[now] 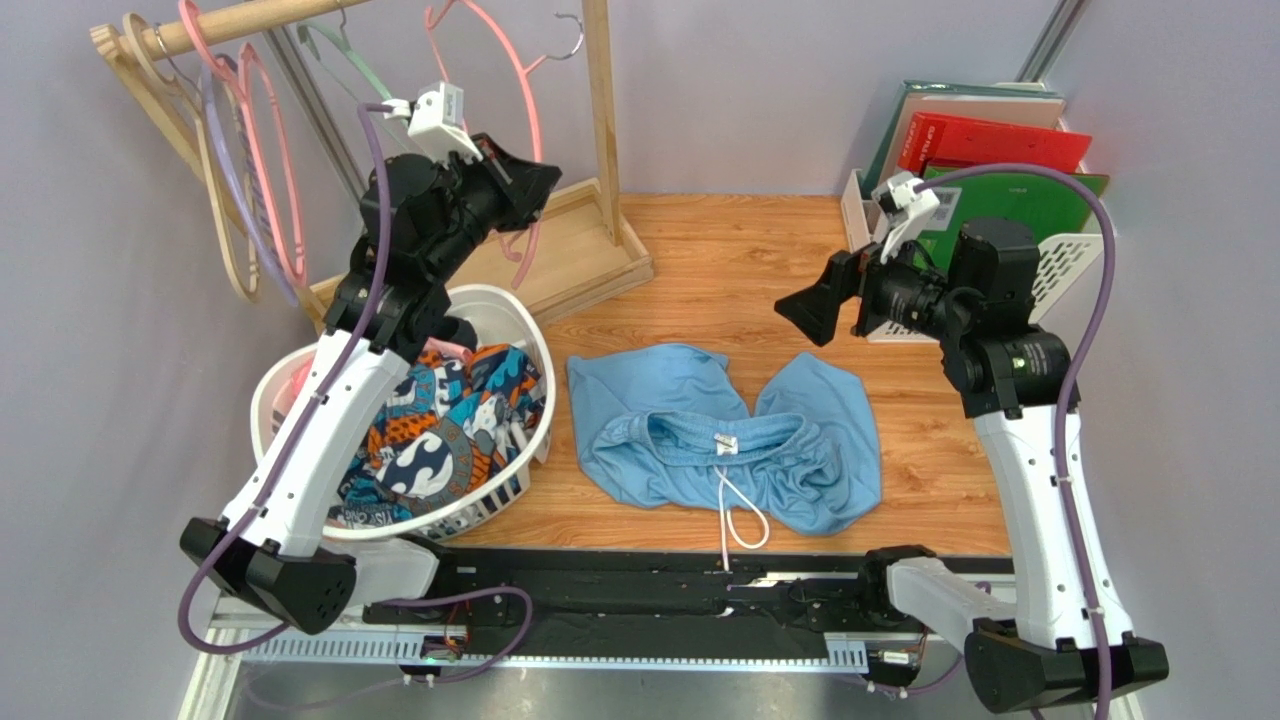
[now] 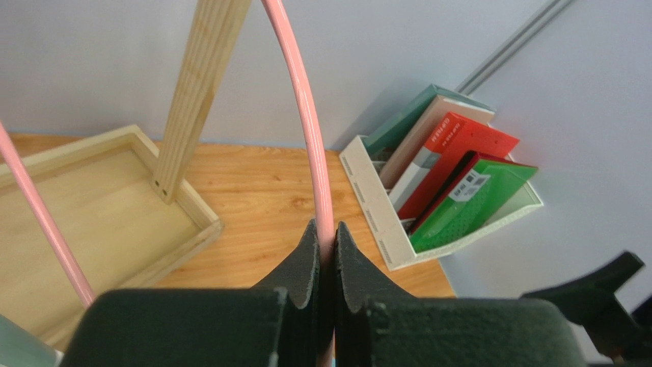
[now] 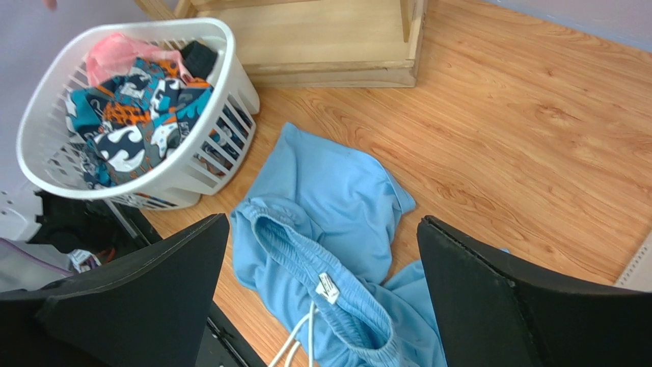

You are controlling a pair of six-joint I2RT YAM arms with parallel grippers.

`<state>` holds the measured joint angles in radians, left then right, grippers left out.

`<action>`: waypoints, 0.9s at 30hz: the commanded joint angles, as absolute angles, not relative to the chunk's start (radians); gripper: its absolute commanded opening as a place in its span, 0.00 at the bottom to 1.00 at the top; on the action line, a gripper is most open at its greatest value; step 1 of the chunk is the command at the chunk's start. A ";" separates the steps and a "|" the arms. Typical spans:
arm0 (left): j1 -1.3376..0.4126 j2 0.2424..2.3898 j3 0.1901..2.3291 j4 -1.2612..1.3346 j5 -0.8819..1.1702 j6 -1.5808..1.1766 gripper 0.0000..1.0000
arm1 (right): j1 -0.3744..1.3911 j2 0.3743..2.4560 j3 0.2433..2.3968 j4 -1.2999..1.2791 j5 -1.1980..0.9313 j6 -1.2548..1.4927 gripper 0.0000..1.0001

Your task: Place the shorts on the hanger

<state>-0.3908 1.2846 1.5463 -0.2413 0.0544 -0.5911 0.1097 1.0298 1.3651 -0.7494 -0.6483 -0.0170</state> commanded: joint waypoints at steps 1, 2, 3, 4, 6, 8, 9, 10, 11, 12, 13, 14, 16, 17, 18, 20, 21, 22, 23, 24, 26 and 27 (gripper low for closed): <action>-0.402 1.226 1.464 -0.167 0.159 -0.635 0.00 | 0.106 1.097 1.436 -0.605 -0.696 0.176 0.99; -0.409 1.220 1.448 -0.161 0.173 -0.635 0.00 | 0.107 1.106 1.440 -0.586 -0.704 0.202 0.99; -0.416 1.213 1.419 -0.150 0.195 -0.627 0.00 | 0.107 1.115 1.442 -0.563 -0.722 0.275 0.99; -0.442 1.203 1.405 -0.135 0.198 -0.618 0.00 | 0.107 1.121 1.437 -0.505 -0.735 0.311 0.99; -0.474 1.192 1.379 -0.118 0.187 -0.585 0.00 | 0.107 1.134 1.399 -0.424 -0.764 0.406 0.99; -0.534 1.180 1.353 -0.107 0.161 -0.552 0.00 | 0.109 1.128 1.359 -0.262 -0.765 0.566 1.00; -0.552 1.177 1.344 -0.100 0.131 -0.522 0.00 | 0.112 1.124 1.333 -0.205 -0.753 0.616 1.00; -0.570 1.175 1.329 -0.091 0.112 -0.508 0.00 | 0.113 1.120 1.297 -0.155 -0.740 0.709 1.00; -0.612 1.174 1.324 -0.089 0.091 -0.494 0.00 | 0.126 1.117 1.281 -0.082 -0.721 0.741 1.00; -0.632 1.175 1.318 -0.083 0.056 -0.461 0.00 | 0.136 1.117 1.272 -0.059 -0.683 0.768 1.00; -0.656 1.180 1.315 -0.081 0.031 -0.440 0.00 | 0.147 1.120 1.260 -0.037 -0.666 0.788 1.00; -0.695 1.181 1.312 -0.078 -0.029 -0.425 0.00 | 0.169 1.123 1.253 -0.009 -0.654 0.834 1.00; -0.732 1.196 1.302 -0.069 -0.069 -0.400 0.00 | 0.189 1.137 1.229 0.050 -0.631 0.870 1.00; -0.747 1.206 1.299 -0.064 -0.087 -0.396 0.00 | 0.218 1.140 1.217 0.066 -0.620 0.890 1.00; -0.783 1.213 1.302 -0.064 -0.119 -0.382 0.00 | 0.235 1.141 1.203 0.081 -0.589 0.893 1.00; -0.814 1.242 1.312 -0.064 -0.158 -0.370 0.00 | 0.286 1.147 1.177 0.126 -0.559 0.900 1.00; -0.830 1.250 1.315 -0.063 -0.164 -0.368 0.00 | 0.304 1.152 1.174 0.133 -0.528 0.907 1.00; -0.837 1.261 1.316 -0.054 -0.173 -0.370 0.00 | 0.317 1.163 1.172 0.149 -0.517 0.914 1.00; -0.842 1.264 1.315 -0.046 -0.176 -0.370 0.00 | 0.343 1.169 1.170 0.155 -0.506 0.922 1.00; -0.848 1.267 1.313 -0.032 -0.176 -0.368 0.00 | 0.354 1.176 1.177 0.155 -0.483 0.923 1.00; -0.859 1.275 1.318 -0.022 -0.172 -0.367 0.00 | 0.379 1.201 1.186 0.158 -0.462 0.925 0.99; -0.867 1.276 1.321 -0.021 -0.173 -0.353 0.00 | 0.382 1.212 1.199 0.164 -0.460 0.943 0.98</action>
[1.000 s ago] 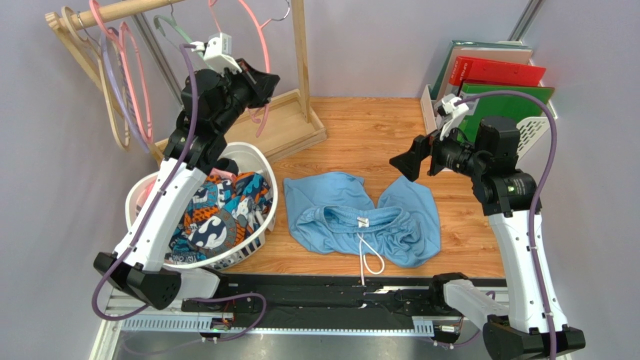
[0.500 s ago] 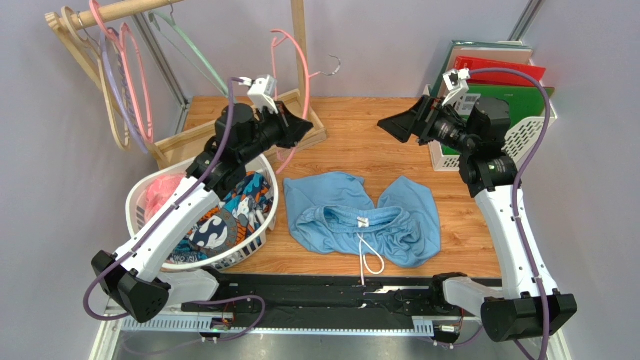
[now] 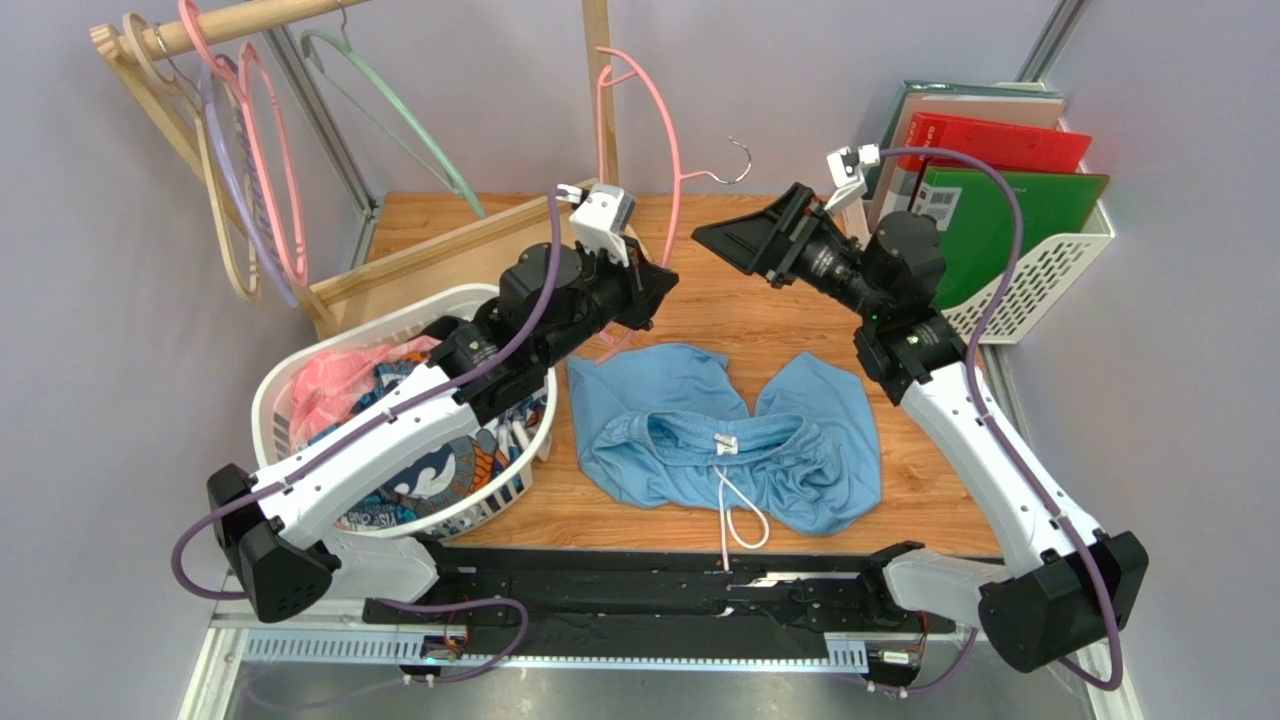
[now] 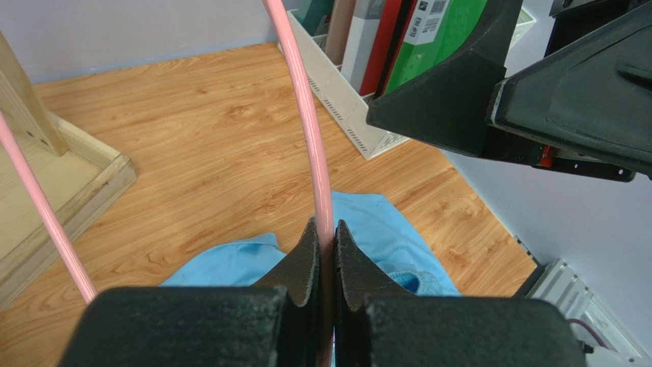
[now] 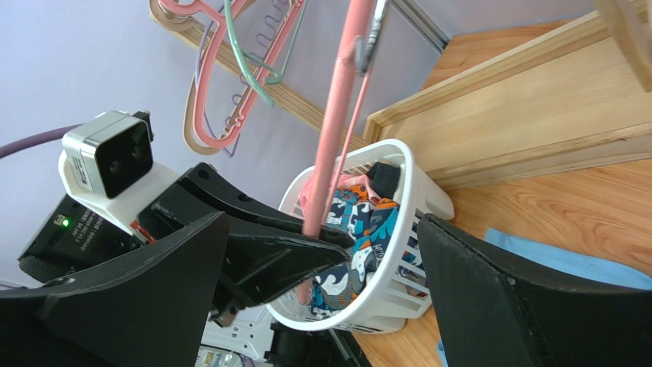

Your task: Place the shorts on the hanger

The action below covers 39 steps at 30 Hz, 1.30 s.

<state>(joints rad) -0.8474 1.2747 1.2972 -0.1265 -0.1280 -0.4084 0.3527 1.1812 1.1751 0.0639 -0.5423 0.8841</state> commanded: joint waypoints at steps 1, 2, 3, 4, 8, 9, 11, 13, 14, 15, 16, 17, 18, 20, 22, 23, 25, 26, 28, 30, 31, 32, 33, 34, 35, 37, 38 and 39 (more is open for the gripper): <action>-0.880 1.278 1.322 -0.023 -0.175 -0.345 0.00 | 0.385 1.229 1.209 0.181 -0.468 0.959 0.96; -0.887 1.279 1.321 -0.021 -0.173 -0.338 0.00 | 0.388 1.258 1.221 0.179 -0.475 0.968 0.95; -0.891 1.278 1.310 -0.015 -0.170 -0.330 0.00 | 0.394 1.275 1.247 0.179 -0.485 0.977 0.95; -0.900 1.278 1.309 -0.011 -0.167 -0.325 0.00 | 0.397 1.287 1.253 0.178 -0.486 0.983 0.93; -0.923 1.281 1.292 -0.006 -0.173 -0.304 0.00 | 0.411 1.338 1.273 0.161 -0.445 1.025 0.88; -0.926 1.281 1.292 -0.008 -0.179 -0.307 0.00 | 0.413 1.356 1.281 0.161 -0.443 1.032 0.86; -0.931 1.287 1.295 -0.017 -0.166 -0.302 0.00 | 0.416 1.373 1.298 0.192 -0.452 1.046 0.76; -0.939 1.290 1.295 -0.028 -0.167 -0.301 0.00 | 0.417 1.387 1.307 0.224 -0.462 1.055 0.64; -0.940 1.293 1.292 -0.029 -0.160 -0.299 0.00 | 0.420 1.388 1.310 0.232 -0.463 1.057 0.59; -0.945 1.292 1.290 -0.032 -0.158 -0.298 0.00 | 0.420 1.391 1.310 0.235 -0.465 1.058 0.53; -0.948 1.295 1.287 -0.032 -0.155 -0.296 0.00 | 0.422 1.391 1.307 0.238 -0.465 1.060 0.41; -0.950 1.293 1.284 -0.032 -0.155 -0.293 0.00 | 0.422 1.390 1.302 0.238 -0.463 1.058 0.33; -0.950 1.293 1.284 -0.035 -0.155 -0.295 0.00 | 0.422 1.384 1.298 0.238 -0.465 1.052 0.23; -0.950 1.293 1.285 -0.057 -0.156 -0.290 0.00 | 0.416 1.367 1.279 0.230 -0.466 1.042 0.00; -0.950 1.287 1.289 -0.084 -0.144 -0.301 0.06 | 0.390 1.341 1.263 0.212 -0.474 1.037 0.00; -0.950 1.281 1.289 -0.121 -0.137 -0.304 0.13 | 0.381 1.333 1.247 0.207 -0.486 1.034 0.00; -0.948 1.252 1.279 -0.155 -0.101 -0.295 0.44 | 0.332 1.301 1.236 0.175 -0.508 1.019 0.00; -0.948 1.238 1.261 -0.193 -0.094 -0.270 0.54 | 0.315 1.286 1.233 0.161 -0.541 1.006 0.00; -0.946 1.184 1.238 -0.222 -0.060 -0.214 0.74 | 0.255 1.247 1.242 0.088 -0.586 0.913 0.00; -0.945 1.108 1.183 -0.239 -0.034 -0.164 0.82 | 0.220 1.221 1.290 -0.082 -0.670 0.702 0.00; -0.940 1.083 1.149 -0.251 -0.029 -0.131 0.84 | 0.194 1.206 1.311 -0.154 -0.698 0.604 0.00; -0.937 1.060 1.138 -0.282 -0.025 -0.114 0.86 | 0.180 1.178 1.328 -0.228 -0.763 0.516 0.00; -0.933 1.027 1.131 -0.302 -0.022 -0.100 0.88 | 0.166 1.164 1.377 -0.400 -0.794 0.427 0.00; -0.910 1.013 1.117 -0.348 -0.008 -0.086 0.90 | 0.149 1.151 1.399 -0.496 -0.813 0.209 0.00; -0.890 0.993 1.111 -0.371 0.014 -0.081 0.91 | 0.143 1.125 1.429 -0.702 -0.842 0.099 0.00; -0.836 0.983 1.101 -0.408 0.149 -0.046 0.91 | 0.140 1.100 1.503 -0.921 -0.854 -0.278 0.00; -0.778 0.983 1.100 -0.443 0.216 -0.026 0.89 | 0.140 1.066 1.522 -1.024 -0.854 -0.410 0.00; -0.746 0.989 1.103 -0.459 0.279 -0.008 0.88 | 0.140 1.049 1.534 -1.189 -0.838 -0.496 0.00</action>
<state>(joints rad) -0.8581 0.9863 1.1122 -0.3489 0.0483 -0.1158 0.1398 1.1572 1.4197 -0.6071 -0.7452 0.1951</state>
